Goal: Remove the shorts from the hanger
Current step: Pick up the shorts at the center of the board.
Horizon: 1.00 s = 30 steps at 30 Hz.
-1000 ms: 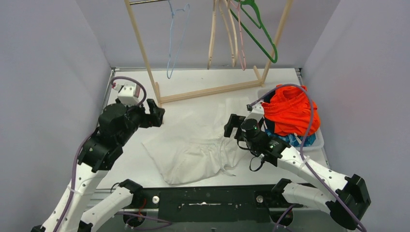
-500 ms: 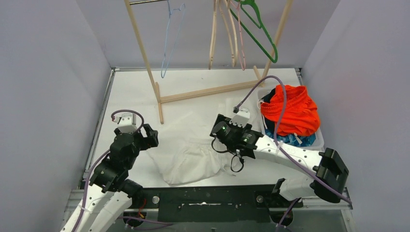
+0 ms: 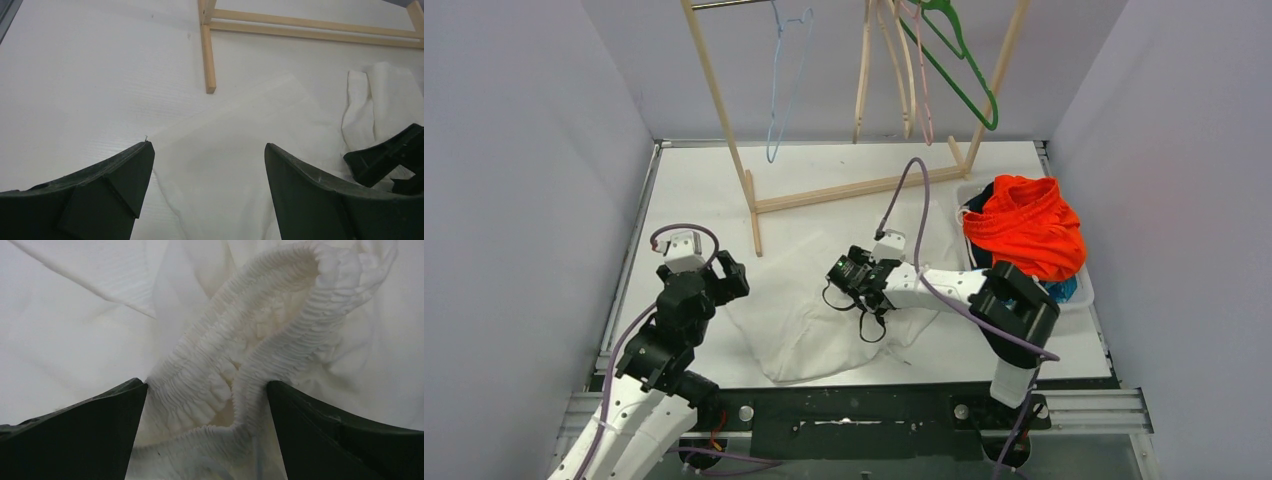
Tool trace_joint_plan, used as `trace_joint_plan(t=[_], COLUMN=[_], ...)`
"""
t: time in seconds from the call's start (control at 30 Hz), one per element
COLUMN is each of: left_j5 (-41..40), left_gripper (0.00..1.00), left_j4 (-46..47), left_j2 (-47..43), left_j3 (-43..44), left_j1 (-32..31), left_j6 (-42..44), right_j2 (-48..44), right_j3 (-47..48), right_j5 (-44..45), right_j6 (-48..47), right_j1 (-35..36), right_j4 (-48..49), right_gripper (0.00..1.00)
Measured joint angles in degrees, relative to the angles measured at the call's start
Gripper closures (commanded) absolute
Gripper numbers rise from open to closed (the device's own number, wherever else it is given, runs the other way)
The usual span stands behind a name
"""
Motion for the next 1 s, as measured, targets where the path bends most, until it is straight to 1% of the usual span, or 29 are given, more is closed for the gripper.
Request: trace_joint_plan(t=[0.07, 0.1, 0.13, 0.3, 0.37, 0.4, 0.5, 0.63, 0.67, 0.7, 0.8, 0.87, 1.0], left_j5=[0.11, 0.15, 0.20, 1.11, 1.57, 1.70, 2.05, 2.27, 2.34, 2.45, 2.75, 2.95, 3.17], left_gripper=[0.18, 0.18, 0.18, 0.18, 0.18, 0.18, 0.18, 0.18, 0.18, 0.19, 0.18, 0.18, 0.18], left_j4=[0.11, 0.13, 0.13, 0.55, 0.61, 0.63, 0.66, 0.83, 0.87, 0.92, 0.98, 1.01, 1.03], left_j2=[0.15, 0.15, 0.15, 0.26, 0.39, 0.48, 0.68, 0.68, 0.68, 0.66, 0.63, 0.63, 0.63], left_j3=[0.00, 0.00, 0.00, -0.02, -0.02, -0.02, -0.02, -0.02, -0.02, -0.02, -0.02, -0.02, -0.02], left_j1=[0.04, 0.07, 0.09, 0.26, 0.50, 0.59, 0.79, 0.83, 0.90, 0.94, 1.16, 1.18, 1.27], left_j6=[0.11, 0.13, 0.17, 0.57, 0.83, 0.90, 1.03, 1.16, 1.20, 1.22, 1.25, 1.29, 1.36], right_j2=[4.20, 6.27, 7.80, 9.73, 9.66, 9.27, 5.99, -2.75, -5.97, -9.29, -21.29, -29.09, -41.40], right_j3=[0.11, 0.11, 0.48, 2.82, 2.64, 2.12, -1.36, -6.49, -7.85, -9.03, -13.22, -15.80, -18.08], right_j5=[-1.38, -1.84, -0.35, 0.68, 1.05, 1.29, 1.18, 0.90, 0.96, 1.01, -0.52, -2.32, -4.35], right_j6=[0.07, -0.02, -0.44, -2.21, -3.26, -3.93, -6.43, -11.13, -13.05, -15.08, -21.77, -26.14, -33.38], right_j1=[-0.94, -1.25, -1.44, -1.29, -0.79, -0.57, 0.55, 3.52, 4.68, 5.86, 8.52, 8.70, 8.52], right_j4=[0.70, 1.01, 1.29, 1.66, 2.16, 2.78, 4.52, 7.04, 8.50, 9.99, 16.98, 21.53, 25.03], right_gripper=[0.00, 0.05, 0.14, 0.56, 0.76, 0.80, 0.81, 0.82, 0.84, 0.85, 0.84, 0.83, 0.80])
